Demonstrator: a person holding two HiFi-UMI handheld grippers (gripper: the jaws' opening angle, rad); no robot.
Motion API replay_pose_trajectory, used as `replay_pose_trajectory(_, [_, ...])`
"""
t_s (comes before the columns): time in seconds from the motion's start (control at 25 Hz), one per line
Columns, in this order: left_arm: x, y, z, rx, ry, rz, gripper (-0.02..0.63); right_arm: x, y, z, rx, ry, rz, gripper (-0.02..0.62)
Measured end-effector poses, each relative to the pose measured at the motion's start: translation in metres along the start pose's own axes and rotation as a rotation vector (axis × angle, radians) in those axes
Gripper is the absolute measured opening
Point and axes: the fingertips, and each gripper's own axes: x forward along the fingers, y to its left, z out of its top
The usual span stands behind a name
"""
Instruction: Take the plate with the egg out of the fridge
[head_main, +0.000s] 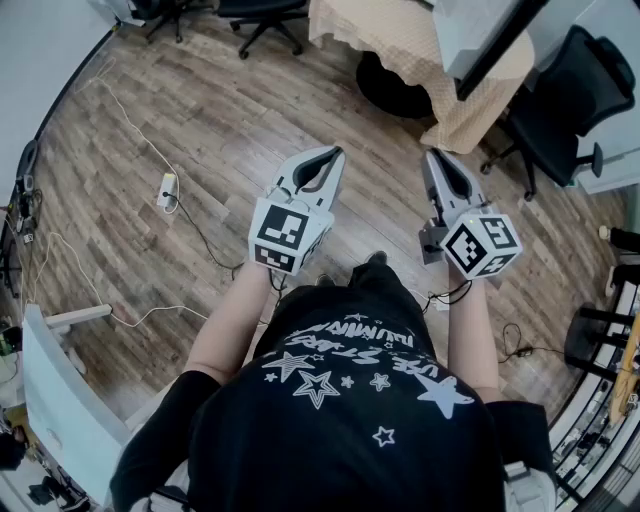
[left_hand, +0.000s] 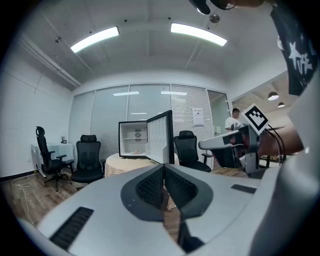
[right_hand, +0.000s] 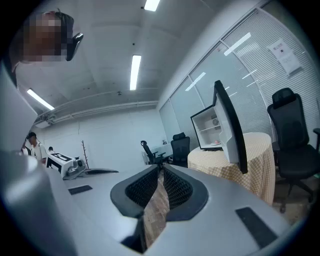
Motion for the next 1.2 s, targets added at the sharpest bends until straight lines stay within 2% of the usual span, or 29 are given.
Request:
replay_pose_trajectory(0.4, [-0.004,-0.005,0.002,-0.001,-0.003,0.016,0.009,-0.005,-0.005,-0.006,0.022,0.007,-0.015,0.052])
replay_pose_trajectory(0.76, [-0.011,-0.008,-0.001,-0.064,-0.014,0.018,0.009,-0.01,0.008,-0.011,-0.004,0.004,-0.011,0.052])
replay_pose_trajectory(0.96, [-0.023,-0.01,-0.005,-0.098,-0.033,-0.017,0.009,-0.023,0.017,-0.022,-0.01,-0.004,-0.016,0.052])
replay_pose_trajectory(1.2, [-0.02,0.017,-0.01,-0.1,-0.007,0.059,0.009,-0.025,-0.004,-0.025,0.025,0.001,-0.051,0.052])
